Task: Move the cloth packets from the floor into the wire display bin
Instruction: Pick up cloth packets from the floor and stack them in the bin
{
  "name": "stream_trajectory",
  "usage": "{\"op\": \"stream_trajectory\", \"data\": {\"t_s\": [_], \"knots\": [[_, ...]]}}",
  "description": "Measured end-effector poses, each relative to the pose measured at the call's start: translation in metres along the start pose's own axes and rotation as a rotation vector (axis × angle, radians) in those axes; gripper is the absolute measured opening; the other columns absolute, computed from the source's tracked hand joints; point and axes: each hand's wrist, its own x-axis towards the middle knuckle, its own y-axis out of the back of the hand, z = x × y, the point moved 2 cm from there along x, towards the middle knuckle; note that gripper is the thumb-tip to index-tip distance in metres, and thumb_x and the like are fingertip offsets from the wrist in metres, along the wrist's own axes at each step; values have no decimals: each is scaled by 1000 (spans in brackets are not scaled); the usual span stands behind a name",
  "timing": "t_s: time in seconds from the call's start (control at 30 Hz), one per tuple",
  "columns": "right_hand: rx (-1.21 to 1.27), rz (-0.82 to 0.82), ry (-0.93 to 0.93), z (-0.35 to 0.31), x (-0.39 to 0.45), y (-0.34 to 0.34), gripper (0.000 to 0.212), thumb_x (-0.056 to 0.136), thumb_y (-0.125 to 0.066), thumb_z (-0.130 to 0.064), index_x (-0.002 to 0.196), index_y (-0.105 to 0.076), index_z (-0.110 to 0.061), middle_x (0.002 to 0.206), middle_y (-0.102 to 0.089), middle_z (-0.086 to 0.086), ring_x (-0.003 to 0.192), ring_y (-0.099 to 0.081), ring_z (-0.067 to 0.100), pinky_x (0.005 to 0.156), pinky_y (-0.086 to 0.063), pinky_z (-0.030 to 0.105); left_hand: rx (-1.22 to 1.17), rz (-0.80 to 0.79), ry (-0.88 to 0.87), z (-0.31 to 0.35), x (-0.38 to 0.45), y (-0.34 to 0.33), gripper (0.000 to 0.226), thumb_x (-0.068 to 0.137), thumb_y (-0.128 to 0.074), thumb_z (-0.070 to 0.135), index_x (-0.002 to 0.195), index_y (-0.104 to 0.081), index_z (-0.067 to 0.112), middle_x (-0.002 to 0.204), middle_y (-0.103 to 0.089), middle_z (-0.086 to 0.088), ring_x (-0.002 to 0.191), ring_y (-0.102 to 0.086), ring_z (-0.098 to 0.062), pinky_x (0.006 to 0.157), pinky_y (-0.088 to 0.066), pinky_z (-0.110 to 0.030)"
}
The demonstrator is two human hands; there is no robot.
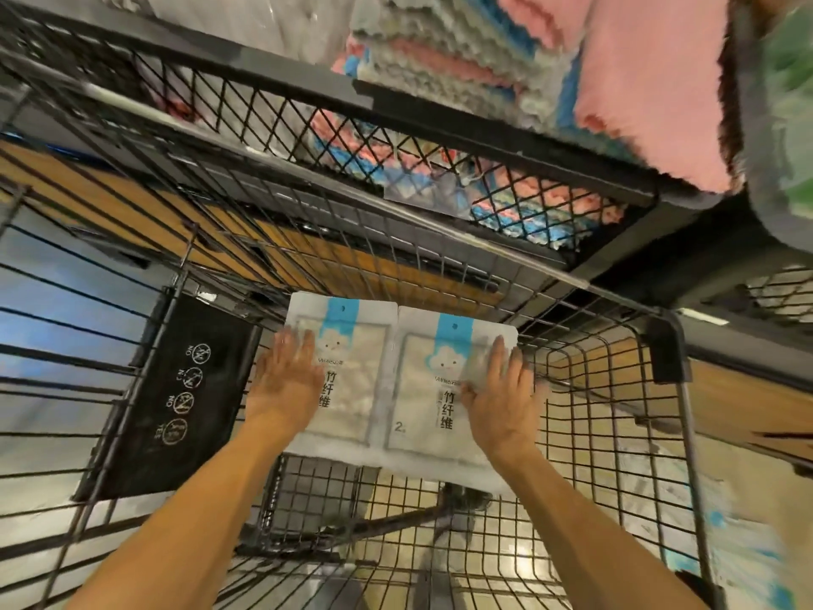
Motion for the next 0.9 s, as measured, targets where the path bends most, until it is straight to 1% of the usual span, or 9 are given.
{"op": "stream_trajectory", "data": {"t_s": [0.03,0.1,0.23,0.37,0.53,0.67,0.7,0.8,0.9], "knots": [[3,7,40,2,-2,13,91,102,-39,-63,164,5,-14,168,-22,16,148,-34,35,118,-31,59,58,0,-35,4,-5,10,65,107,-20,46,163,4,23,171,9,-7,158,6,-25,128,-3,-47],[20,1,95,8,-5,38,87,101,-40,-64,165,2,-22,170,-19,12,151,-30,33,121,-27,58,159,5,-86,14,-17,36,66,105,-19,54,163,-2,28,172,3,-3,158,0,-23,128,-4,-48],[119,30,156,23,-21,98,81,101,-34,-68,165,-5,-28,172,-16,6,158,-17,30,126,-17,58,172,87,-122,36,-45,104,69,103,-21,61,163,-14,27,171,-12,-7,157,-12,-25,125,-11,-53],[174,85,176,40,-41,168,84,99,-37,-70,165,-5,-31,174,-5,1,160,-7,28,125,-14,63,191,139,-98,58,-78,173,69,102,-18,62,163,-8,30,171,-8,-2,158,-7,-21,126,-7,-54],[179,200,200,62,-70,261,86,96,-31,-77,165,-8,-32,174,-10,2,160,-10,30,123,-13,64,146,198,-82,92,-123,267,70,101,-18,67,162,-12,34,171,-13,1,157,-11,-19,123,-8,-61],[197,269,198,83,-103,325,96,84,-9,-85,165,-12,-33,174,-11,1,159,-13,31,122,-14,65,95,278,-100,122,-173,338,67,101,-27,66,161,-18,37,169,-21,3,155,-19,-17,123,-8,-63],[205,276,200,89,-110,340,97,83,-9,-86,164,-13,-34,174,-11,1,159,-12,30,123,-14,65,87,294,-114,130,-186,355,68,101,-27,67,161,-18,38,169,-21,4,155,-19,-16,123,-8,-62],[232,296,210,111,-133,383,90,90,-19,-87,165,-11,-37,174,-7,-2,160,-6,28,124,-9,66,89,302,-159,151,-217,397,70,99,-19,72,161,-13,40,170,-17,6,156,-15,-17,124,-3,-61],[233,326,195,133,-158,423,88,90,-16,-86,164,-9,-39,174,-3,-4,161,-3,28,125,-5,66,102,388,-223,174,-243,432,71,97,-17,73,161,-13,42,170,-14,7,156,-15,-18,123,-3,-62]]}}
